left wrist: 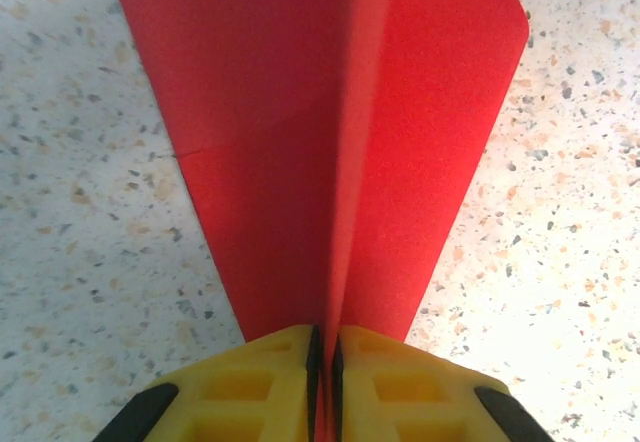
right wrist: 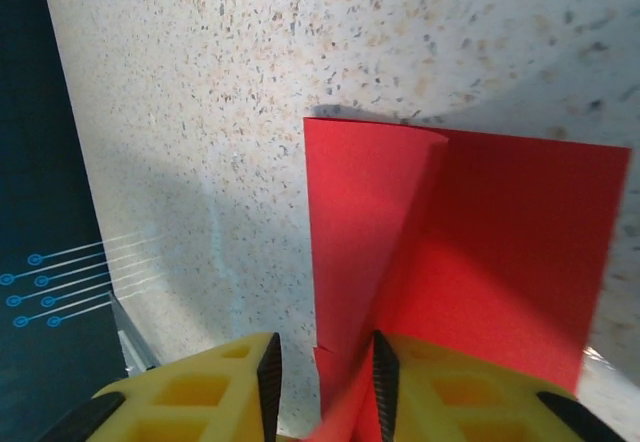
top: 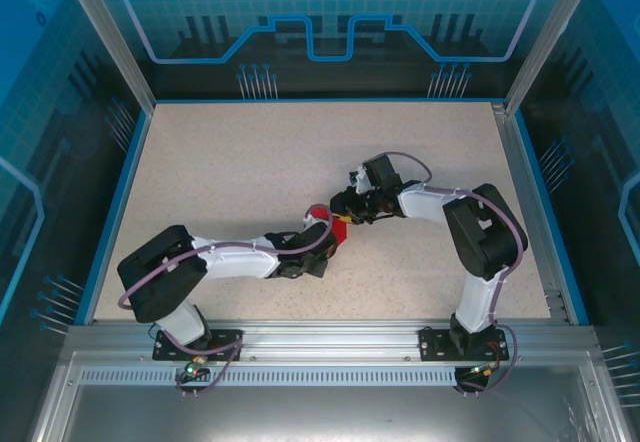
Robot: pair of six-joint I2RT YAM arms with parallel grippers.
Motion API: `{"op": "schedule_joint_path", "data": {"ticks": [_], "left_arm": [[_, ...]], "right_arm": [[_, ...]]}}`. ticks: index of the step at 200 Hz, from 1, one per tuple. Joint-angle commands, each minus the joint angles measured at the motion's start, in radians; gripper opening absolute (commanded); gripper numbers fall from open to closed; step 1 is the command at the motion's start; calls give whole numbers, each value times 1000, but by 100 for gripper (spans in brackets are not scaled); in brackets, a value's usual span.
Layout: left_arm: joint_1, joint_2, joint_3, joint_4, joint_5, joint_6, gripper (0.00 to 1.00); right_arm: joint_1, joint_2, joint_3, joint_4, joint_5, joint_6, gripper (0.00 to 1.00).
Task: Fold a paper plane with a square sheet of paper (pick it up from the middle)
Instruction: Fourth fold the wing at the center of the table.
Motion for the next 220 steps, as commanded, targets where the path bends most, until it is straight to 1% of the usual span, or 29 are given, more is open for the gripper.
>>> {"op": "schedule_joint_path", "data": {"ticks": [1, 17, 48, 74, 77, 106, 127, 149, 189, 207, 220], "left_arm": [[40, -21, -34, 81, 147, 24, 14], [69, -28, -55, 119, 219, 31, 14], [139, -37, -90, 203, 379, 33, 15], [195, -39, -119, 252, 462, 24, 14], [201, -40, -123, 258, 473, 22, 14], [251, -30, -158, 317, 561, 2, 14], [270, -23, -185, 363, 595, -29, 14], [292, -13, -206, 400, 625, -55, 15], [319, 3, -220, 420, 659, -81, 14], [329, 8, -226, 428, 678, -91, 14], [336, 14, -228, 431, 689, -93, 14]], "right_arm": [[-33, -109, -31, -61, 47, -33, 41], [-44, -157, -64, -65, 58, -43, 48], [-42, -223, -106, -80, 62, -58, 49], [-21, -256, -128, -69, 64, -55, 38], [-18, -258, -153, -67, 66, -54, 37], [25, -249, -184, -18, 61, -26, 27], [65, -216, -176, 18, 54, -11, 21], [97, -174, -172, 89, 37, 39, 18], [125, -94, -142, 185, 16, 102, 15], [125, -67, -139, 193, 19, 115, 14], [125, -44, -105, 209, 17, 125, 14]]}}
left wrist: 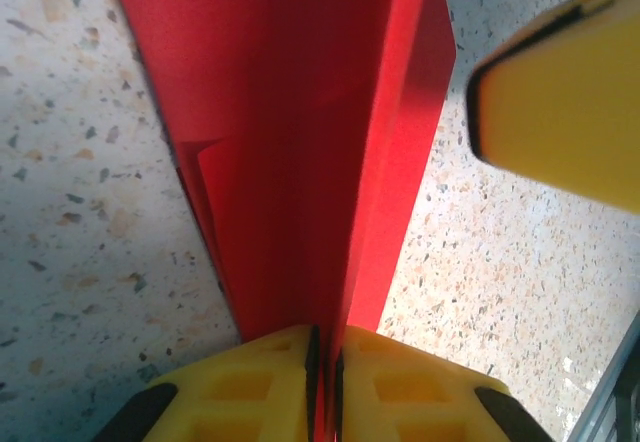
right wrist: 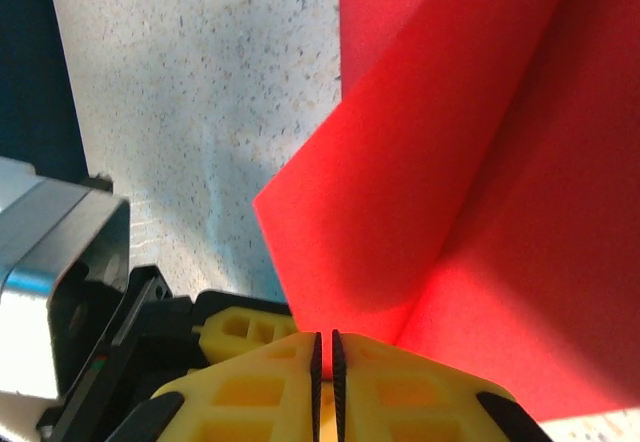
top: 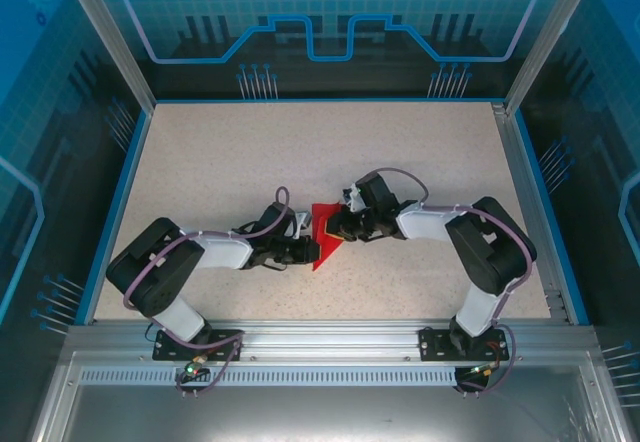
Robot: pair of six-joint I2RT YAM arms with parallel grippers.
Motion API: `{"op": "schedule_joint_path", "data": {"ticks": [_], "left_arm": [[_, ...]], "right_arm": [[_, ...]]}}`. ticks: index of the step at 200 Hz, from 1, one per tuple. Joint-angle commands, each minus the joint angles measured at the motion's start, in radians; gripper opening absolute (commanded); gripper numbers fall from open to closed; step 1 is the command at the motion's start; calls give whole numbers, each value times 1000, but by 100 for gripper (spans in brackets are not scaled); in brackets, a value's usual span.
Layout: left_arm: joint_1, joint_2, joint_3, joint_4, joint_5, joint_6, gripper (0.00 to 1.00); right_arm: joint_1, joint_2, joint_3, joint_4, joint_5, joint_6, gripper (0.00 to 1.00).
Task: Fold a paper plane with a square sheet of paper (pick it up from the middle)
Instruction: Fourth fold the wing at the center of the table.
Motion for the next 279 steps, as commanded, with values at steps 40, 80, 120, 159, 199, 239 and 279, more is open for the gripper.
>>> {"op": "schedule_joint_path", "data": {"ticks": [40, 80, 120, 159, 199, 239, 279], "left_arm": [[29, 45, -19, 17, 70, -24, 15], [30, 36, -14, 1, 72, -15, 22], [30, 18, -13, 6, 75, -28, 25], [31, -12, -22, 6, 48, -42, 21], [35, 5, -35, 13, 32, -53, 11], [81, 21, -71, 102, 99, -106, 7], [107, 39, -69, 140, 151, -129, 6]], "right_arm": [[9, 77, 69, 73, -9, 58, 13], [9, 99, 71, 67, -3, 51, 13], [8, 111, 76, 67, -10, 50, 13], [8, 116, 76, 64, -15, 45, 13], [4, 109, 79, 63, -18, 45, 13], [-13, 45, 54, 28, 21, 17, 14], [-15, 14, 31, 44, 12, 16, 15]]}}
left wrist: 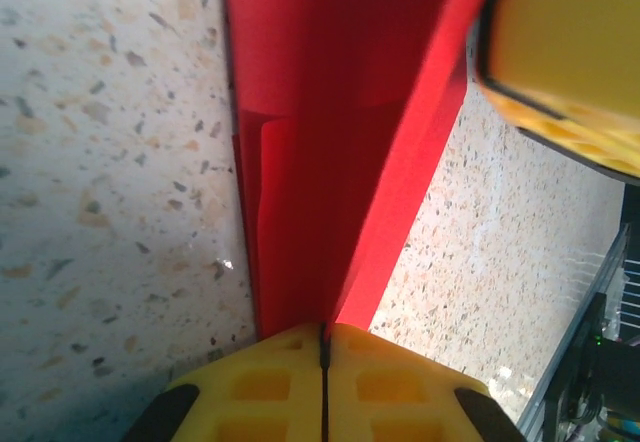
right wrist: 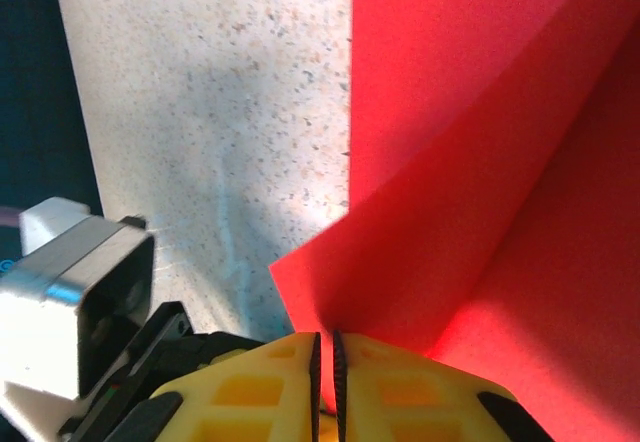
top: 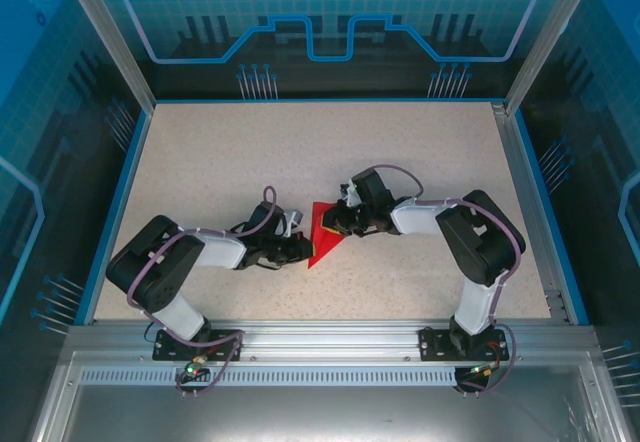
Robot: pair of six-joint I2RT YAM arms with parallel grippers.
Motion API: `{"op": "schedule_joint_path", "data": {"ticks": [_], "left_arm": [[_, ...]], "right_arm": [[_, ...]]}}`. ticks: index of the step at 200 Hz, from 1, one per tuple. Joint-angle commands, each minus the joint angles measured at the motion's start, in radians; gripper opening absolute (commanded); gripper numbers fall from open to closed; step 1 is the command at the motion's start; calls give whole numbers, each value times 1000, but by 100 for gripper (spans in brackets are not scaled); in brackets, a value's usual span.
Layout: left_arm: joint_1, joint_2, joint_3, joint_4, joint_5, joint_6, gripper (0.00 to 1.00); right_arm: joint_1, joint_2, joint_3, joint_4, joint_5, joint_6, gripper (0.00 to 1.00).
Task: Fold a paper plane with a square sheet of paper (pick it up from the middle)
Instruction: Fourth fold the wing at the center of the table.
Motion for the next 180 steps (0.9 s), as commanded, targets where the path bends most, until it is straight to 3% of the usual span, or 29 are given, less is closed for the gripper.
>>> {"op": "schedule_joint_path", "data": {"ticks": [1, 97, 180], "left_arm": [[21, 23, -13, 36, 41, -27, 6], [65, 59, -22, 87, 92, -110, 4], [81, 89, 18, 8, 124, -107, 2]], "right_arm": [[-6, -42, -16, -3, 2, -18, 15], [28, 35, 24, 26, 2, 12, 15], [29, 62, 55, 15, -6, 13, 15]]}}
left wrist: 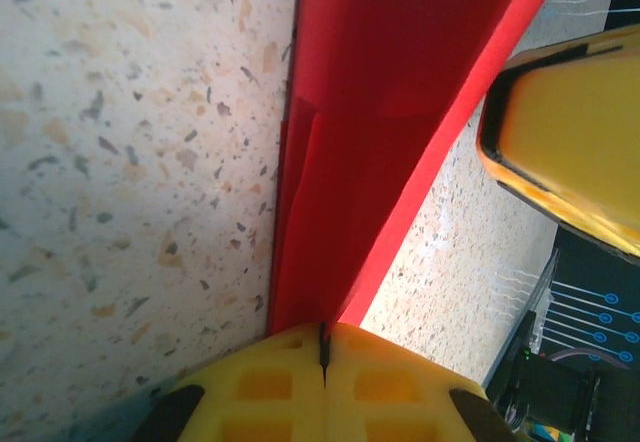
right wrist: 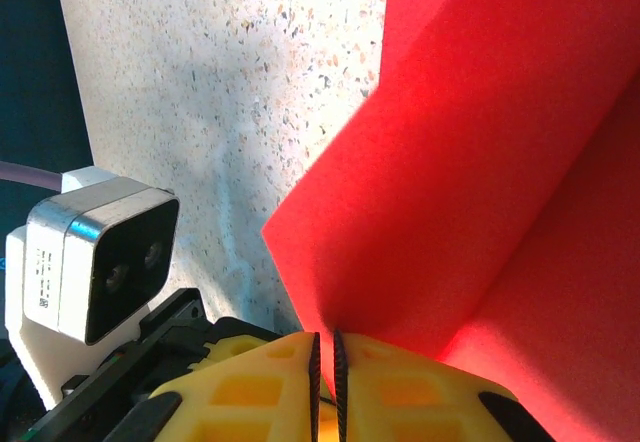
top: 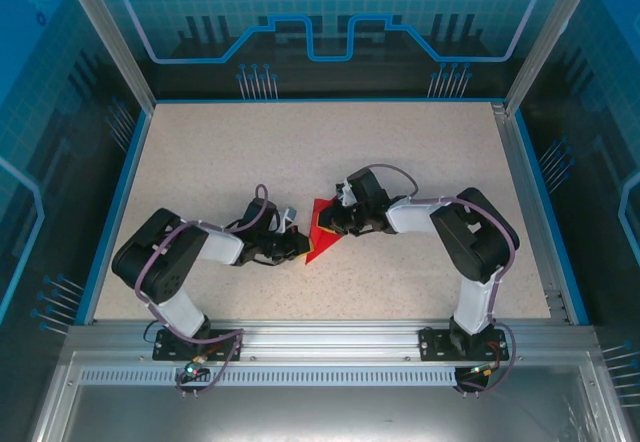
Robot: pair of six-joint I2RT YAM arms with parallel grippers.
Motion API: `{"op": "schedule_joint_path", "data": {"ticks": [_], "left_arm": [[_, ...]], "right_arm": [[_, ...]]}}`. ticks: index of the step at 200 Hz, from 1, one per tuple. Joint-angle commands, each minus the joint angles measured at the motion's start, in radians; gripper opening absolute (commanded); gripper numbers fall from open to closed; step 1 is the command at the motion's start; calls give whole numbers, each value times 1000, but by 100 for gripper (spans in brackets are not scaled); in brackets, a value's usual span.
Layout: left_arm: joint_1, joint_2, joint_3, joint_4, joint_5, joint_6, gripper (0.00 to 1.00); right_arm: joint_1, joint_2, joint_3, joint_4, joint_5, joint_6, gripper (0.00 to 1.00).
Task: Fold a paper plane with a square sheet of paper (pick it up from the middle)
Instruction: Fourth fold the wing at the center of the table.
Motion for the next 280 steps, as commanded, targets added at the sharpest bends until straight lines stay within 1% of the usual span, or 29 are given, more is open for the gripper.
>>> {"op": "schedule_joint_path", "data": {"ticks": [1, 17, 51, 69, 116, 182, 214, 245, 280], "left_arm": [[10, 33, 18, -61, 21, 0, 2], [10, 35, 32, -75, 34, 9, 2], [12, 43, 77, -159, 55, 55, 2], [16, 52, 82, -160, 61, 43, 2], [27, 98, 80, -109, 92, -13, 2], [46, 150, 96, -140, 114, -37, 2], [58, 160, 86, -133, 111, -55, 2], [59, 166, 92, -141, 111, -52, 2], [60, 168, 82, -141, 99, -50, 2]], "right_arm": [[9, 11, 19, -1, -5, 5, 15], [12, 0, 13, -7, 4, 6, 15], [18, -43, -38, 15, 61, 56, 15], [22, -54, -43, -12, 95, 52, 15], [27, -44, -38, 8, 72, 54, 15], [24, -7, 4, -11, 72, 48, 15], [21, -3, 18, -35, 82, 41, 16], [23, 28, 47, -36, 46, 34, 16], [18, 52, 55, -46, 60, 33, 16]]}}
